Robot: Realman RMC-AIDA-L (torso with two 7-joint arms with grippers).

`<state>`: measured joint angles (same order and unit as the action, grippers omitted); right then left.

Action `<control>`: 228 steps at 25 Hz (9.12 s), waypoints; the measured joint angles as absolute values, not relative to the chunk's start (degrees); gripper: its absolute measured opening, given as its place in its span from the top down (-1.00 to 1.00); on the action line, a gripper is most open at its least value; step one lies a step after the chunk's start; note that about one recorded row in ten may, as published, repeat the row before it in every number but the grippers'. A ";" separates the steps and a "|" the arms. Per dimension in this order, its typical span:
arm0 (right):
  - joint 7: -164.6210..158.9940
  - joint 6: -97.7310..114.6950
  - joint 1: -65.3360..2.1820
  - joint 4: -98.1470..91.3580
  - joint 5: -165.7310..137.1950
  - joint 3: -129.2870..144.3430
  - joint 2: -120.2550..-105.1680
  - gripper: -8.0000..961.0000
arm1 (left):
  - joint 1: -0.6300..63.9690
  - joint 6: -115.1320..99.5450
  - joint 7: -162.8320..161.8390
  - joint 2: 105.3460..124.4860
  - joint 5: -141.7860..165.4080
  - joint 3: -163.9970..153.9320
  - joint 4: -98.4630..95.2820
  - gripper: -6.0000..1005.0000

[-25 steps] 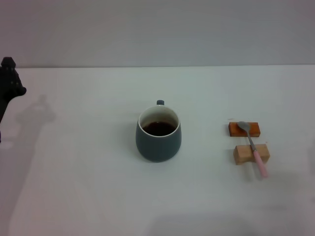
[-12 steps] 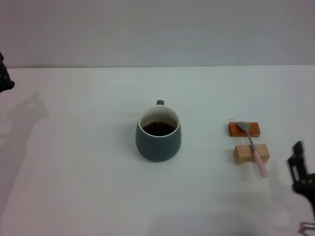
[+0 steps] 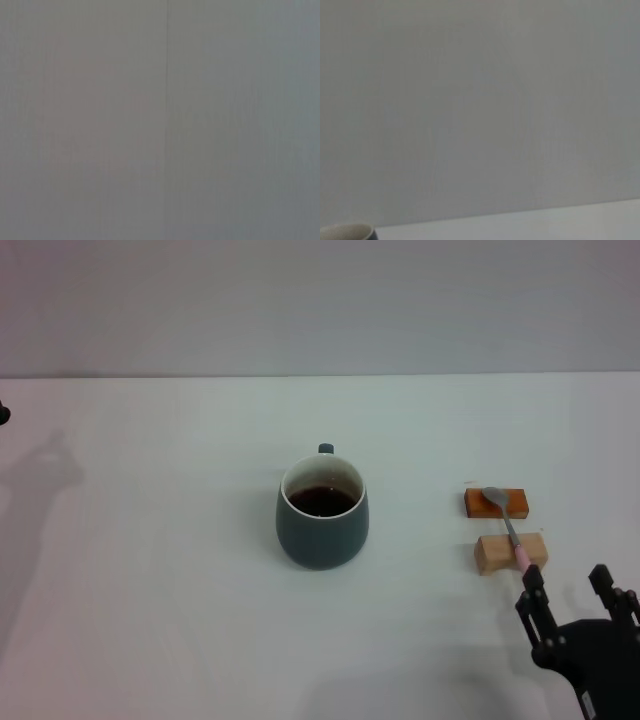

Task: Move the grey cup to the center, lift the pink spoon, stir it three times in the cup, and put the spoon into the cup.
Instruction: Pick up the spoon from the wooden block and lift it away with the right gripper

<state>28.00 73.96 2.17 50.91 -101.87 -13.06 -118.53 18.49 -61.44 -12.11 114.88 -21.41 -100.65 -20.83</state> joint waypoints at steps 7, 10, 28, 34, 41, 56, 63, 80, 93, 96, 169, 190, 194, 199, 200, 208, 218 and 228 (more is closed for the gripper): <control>28.85 72.56 1.46 51.16 -98.98 -13.60 -117.33 -0.44 | 18.46 -61.57 -12.08 115.24 -21.39 -100.15 -20.77 0.98; 28.66 72.15 0.73 51.03 -98.05 -13.67 -116.93 -0.44 | 18.57 -61.45 -12.07 115.37 -21.40 -100.09 -20.75 0.98; 28.46 61.82 -4.01 50.60 -97.10 -15.30 -116.27 -0.44 | 18.99 -61.31 -12.15 115.18 -21.45 -98.68 -20.20 0.98; 28.86 59.99 -4.35 50.85 -97.10 -16.80 -116.50 -0.44 | 18.99 -61.35 -12.21 114.99 -21.44 -98.56 -20.19 0.98; 28.98 58.18 -4.52 50.96 -97.10 -18.00 -116.50 -0.44 | 19.02 -61.24 -12.38 114.95 -21.44 -98.52 -20.06 0.98; 29.42 56.03 -5.13 50.81 -97.14 -19.34 -116.18 -0.38 | 19.08 -61.16 -12.57 114.95 -21.40 -98.53 -19.67 0.98; 30.14 55.98 -5.11 51.12 -97.15 -19.78 -115.59 -0.35 | 19.07 -61.16 -12.64 115.06 -21.35 -98.53 -19.50 0.98; 31.28 55.90 -5.18 51.30 -97.29 -20.30 -115.62 -0.26 | 19.02 -61.29 -12.66 115.32 -21.36 -98.53 -19.33 0.98; 31.33 55.11 -5.18 51.42 -97.34 -20.31 -115.90 -0.01 | 18.67 -61.52 -12.66 115.31 -21.36 -98.53 -19.33 0.98; 31.33 55.10 -5.18 51.41 -97.33 -20.31 -115.96 0.05 | 18.59 -61.52 -12.66 115.27 -21.36 -98.53 -19.33 0.98; 31.46 50.73 -6.63 51.41 -97.14 -22.66 -115.69 0.50 | 18.35 -61.47 -13.45 115.06 -21.36 -98.53 -19.25 0.98; 34.28 47.74 -6.97 50.98 -97.07 -25.26 -116.72 0.69 | 19.73 -61.14 -13.45 114.95 -21.41 -98.29 -17.19 0.98; 34.28 47.15 -6.95 50.97 -97.07 -25.61 -116.78 0.70 | 19.86 -61.14 -13.45 114.95 -21.37 -97.82 -17.19 0.98; 34.28 47.08 -6.94 51.11 -97.15 -25.63 -116.82 0.72 | 20.80 -61.14 -13.45 114.95 -21.35 -97.82 -16.05 0.98; 34.28 47.08 -6.94 51.11 -97.15 -25.63 -116.82 0.72 | 20.80 -61.14 -13.45 114.95 -21.35 -97.82 -16.05 0.98; 39.27 47.09 -6.19 53.31 -96.67 -26.46 -116.87 0.73 | 21.63 -61.16 -14.00 114.95 -21.36 -97.82 -14.95 0.98; 41.30 46.37 -5.86 54.76 -96.58 -26.94 -116.89 0.73 | 21.41 -61.25 -14.57 114.78 -21.36 -97.73 -14.85 0.98; 49.48 41.91 -3.73 60.05 -96.19 -29.16 -116.64 0.73 | 21.17 -61.62 -14.92 114.79 -21.36 -97.73 -14.85 0.98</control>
